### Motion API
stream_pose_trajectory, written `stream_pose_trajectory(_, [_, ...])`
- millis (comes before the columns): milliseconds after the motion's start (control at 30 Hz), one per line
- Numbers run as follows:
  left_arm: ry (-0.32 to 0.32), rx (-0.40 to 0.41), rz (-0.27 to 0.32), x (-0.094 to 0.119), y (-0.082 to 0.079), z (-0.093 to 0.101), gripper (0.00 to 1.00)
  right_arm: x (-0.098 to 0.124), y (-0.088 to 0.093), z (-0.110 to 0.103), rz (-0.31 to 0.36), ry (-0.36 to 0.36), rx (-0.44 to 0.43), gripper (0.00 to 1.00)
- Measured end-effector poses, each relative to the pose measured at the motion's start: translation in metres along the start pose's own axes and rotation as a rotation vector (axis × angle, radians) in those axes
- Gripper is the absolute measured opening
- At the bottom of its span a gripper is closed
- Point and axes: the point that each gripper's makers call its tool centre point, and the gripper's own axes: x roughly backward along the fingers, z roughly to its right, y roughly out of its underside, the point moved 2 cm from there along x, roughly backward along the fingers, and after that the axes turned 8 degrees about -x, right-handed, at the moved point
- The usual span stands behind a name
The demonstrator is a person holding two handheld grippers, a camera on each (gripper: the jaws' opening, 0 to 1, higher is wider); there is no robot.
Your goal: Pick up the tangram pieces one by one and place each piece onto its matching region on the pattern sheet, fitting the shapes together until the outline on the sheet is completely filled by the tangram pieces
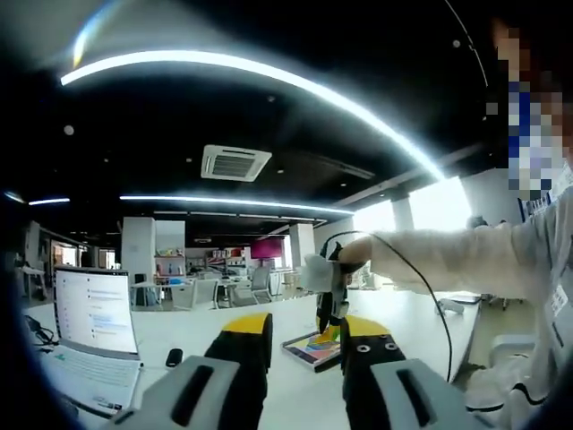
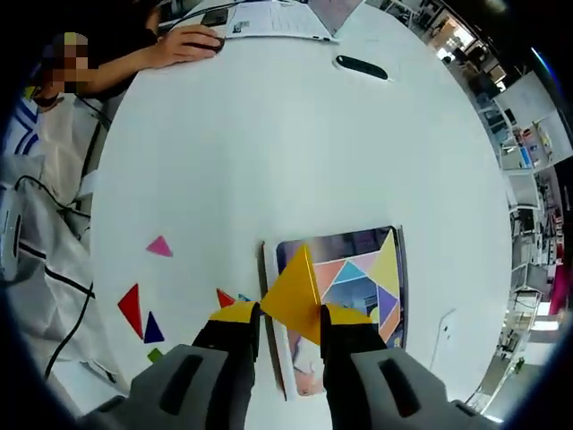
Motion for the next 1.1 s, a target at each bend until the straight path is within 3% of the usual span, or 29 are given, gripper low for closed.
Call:
stream_pose_trajectory(500, [-0.036,-0.03,-0.085,-0.004,0.018,-0.006,0.32,-0.015,-0.017,0.026,-0.025,0.023,-0.018,0.28])
stream_pose_trajectory(1100, [-0.038,-0.024,-0.089,-0.004,0.018,-0.011,0.32,-0.025,-0.021,0.056,-0.042,0.05,-0.033,0.28])
